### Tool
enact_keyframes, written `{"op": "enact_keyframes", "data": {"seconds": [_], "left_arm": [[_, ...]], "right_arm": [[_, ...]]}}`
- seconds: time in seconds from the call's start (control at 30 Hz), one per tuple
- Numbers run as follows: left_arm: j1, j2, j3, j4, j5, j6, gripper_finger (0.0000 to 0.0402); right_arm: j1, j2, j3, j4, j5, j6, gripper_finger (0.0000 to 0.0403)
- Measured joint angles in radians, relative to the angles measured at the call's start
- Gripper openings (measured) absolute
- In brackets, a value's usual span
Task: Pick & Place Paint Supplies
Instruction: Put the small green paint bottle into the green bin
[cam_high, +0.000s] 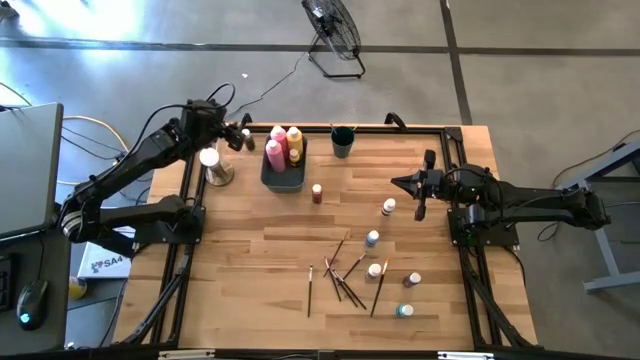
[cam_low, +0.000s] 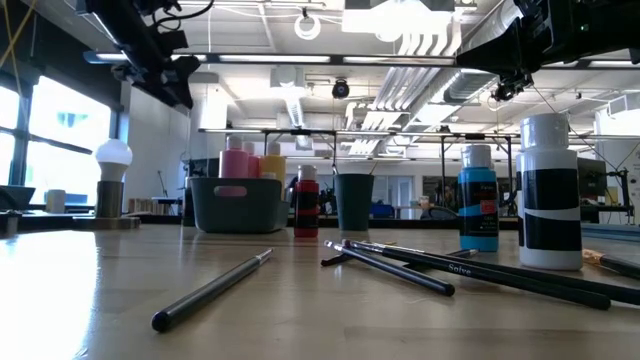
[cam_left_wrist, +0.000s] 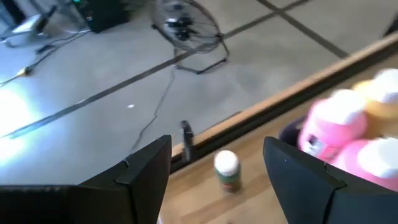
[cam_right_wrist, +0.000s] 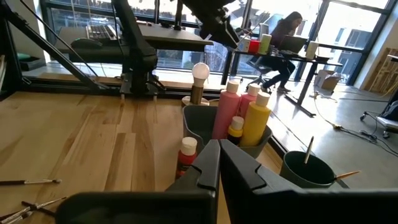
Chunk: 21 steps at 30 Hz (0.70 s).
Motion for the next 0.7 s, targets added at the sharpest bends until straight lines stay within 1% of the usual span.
{"op": "enact_keyframes", "data": {"seconds": [0.1, 0.2, 0.3, 0.53, 0.7], "left_arm": [[0.000, 0.000, 0.000, 0.023, -0.010, -0.008, 0.0248], [0.000, 0.000, 0.003, 0.036, 0.003, -0.008, 0.0248], [0.001, 0.014, 0.027, 0.024, -0.001, -0.009, 0.0248], [0.001, 0.094, 0.132, -0.071, -0.009, -0.036, 0.0248], [0.017, 0.183, 0.244, -0.217, 0.006, -0.093, 0.0248]], "right_arm": [[0.000, 0.000, 0.000, 0.000, 0.000, 0.000, 0.0004], [0.000, 0.000, 0.000, 0.000, 0.000, 0.000, 0.0004], [0.000, 0.000, 0.000, 0.000, 0.000, 0.000, 0.0004], [0.000, 0.000, 0.000, 0.003, 0.000, 0.000, 0.0004], [0.000, 0.000, 0.000, 0.003, 0.000, 0.001, 0.0004]]}}
